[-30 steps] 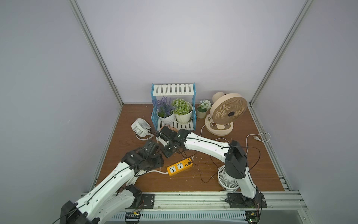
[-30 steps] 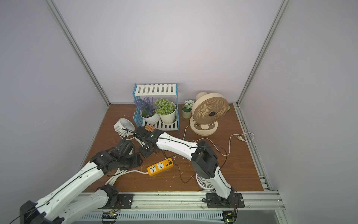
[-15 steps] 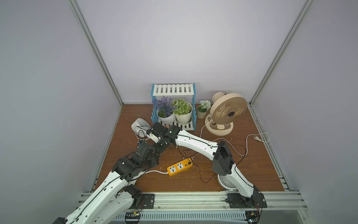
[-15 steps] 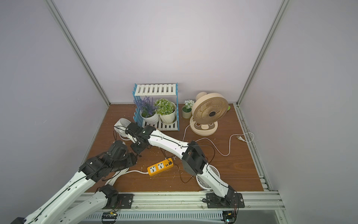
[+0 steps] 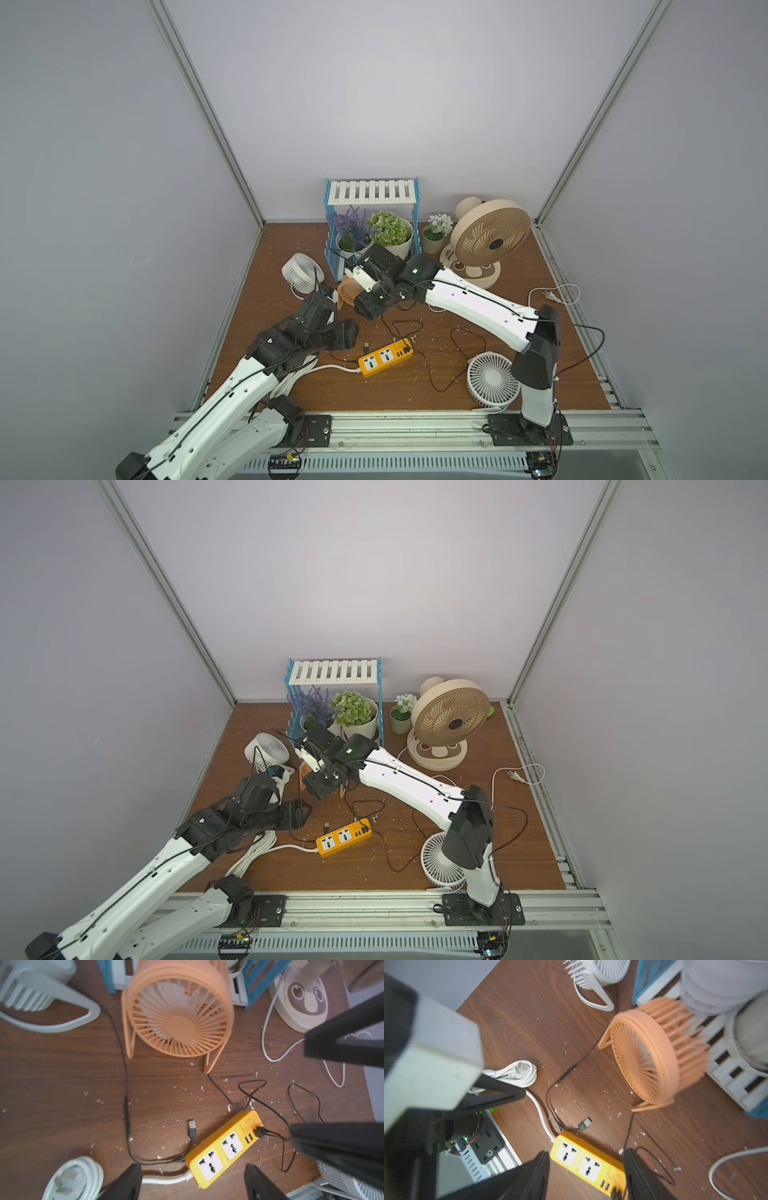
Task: Unplug the desk fan from the power strip
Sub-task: Place the plug at the center of the board, then remove the plug from the socket.
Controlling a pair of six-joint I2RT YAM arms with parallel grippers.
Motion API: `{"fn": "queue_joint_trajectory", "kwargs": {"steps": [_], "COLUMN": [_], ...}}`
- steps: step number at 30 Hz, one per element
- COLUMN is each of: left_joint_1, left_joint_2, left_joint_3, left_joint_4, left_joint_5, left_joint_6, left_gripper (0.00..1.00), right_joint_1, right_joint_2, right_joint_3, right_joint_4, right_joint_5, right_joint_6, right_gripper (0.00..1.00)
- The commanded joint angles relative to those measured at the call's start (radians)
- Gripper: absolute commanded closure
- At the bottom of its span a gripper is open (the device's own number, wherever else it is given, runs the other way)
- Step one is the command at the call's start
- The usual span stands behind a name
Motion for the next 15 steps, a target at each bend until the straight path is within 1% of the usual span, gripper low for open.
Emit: {"fn": "queue_joint_trajectory", "kwargs": {"steps": [1, 4, 7, 9, 11, 13, 15], "left_joint_1": [-0.038, -0.13, -0.236, -0.288, -0.314, -0.318, -0.319], "left_joint_2": [0.052, 0.108, 0.163, 0.189, 0.204, 0.205, 0.193], "left_joint_3": [0.026, 0.017, -0.009, -0.038, -0.067, -0.097, -0.131], "left_joint_4": [0.107, 0.154, 0.203, 0.248, 0.295, 0.343, 0.389], "left_joint_5": [0.107, 0.119, 0.124, 0.131, 0.139, 0.147, 0.153], "left_joint_6": [0.148, 0.259, 0.386, 0.458, 0.515, 0.551, 0.583], "left_gripper": [0.19, 0.19, 0.18, 0.17, 0.15, 0.14, 0.09], "right_joint_1": [-0.037, -0.061, -0.062, -0.064, -0.063, -0.062, -0.06], "right_joint_2": [-0.104, -0.189, -0.255, -0.285, -0.308, -0.33, -0.359], "right_joint_3": [-0.134, -0.26, -0.367, -0.425, -0.478, -0.527, -0.576], "right_joint_4": [0.032, 0.039, 0.057, 0.073, 0.09, 0.102, 0.109], "right_joint_5": [0.054, 0.058, 0.055, 0.038, 0.018, 0.005, 0.0], "right_joint_6": [0.068, 0.102, 0.13, 0.15, 0.172, 0.191, 0.204], "right_gripper": [0.43, 0.47, 0.5, 0.53, 0.55, 0.57, 0.57]}}
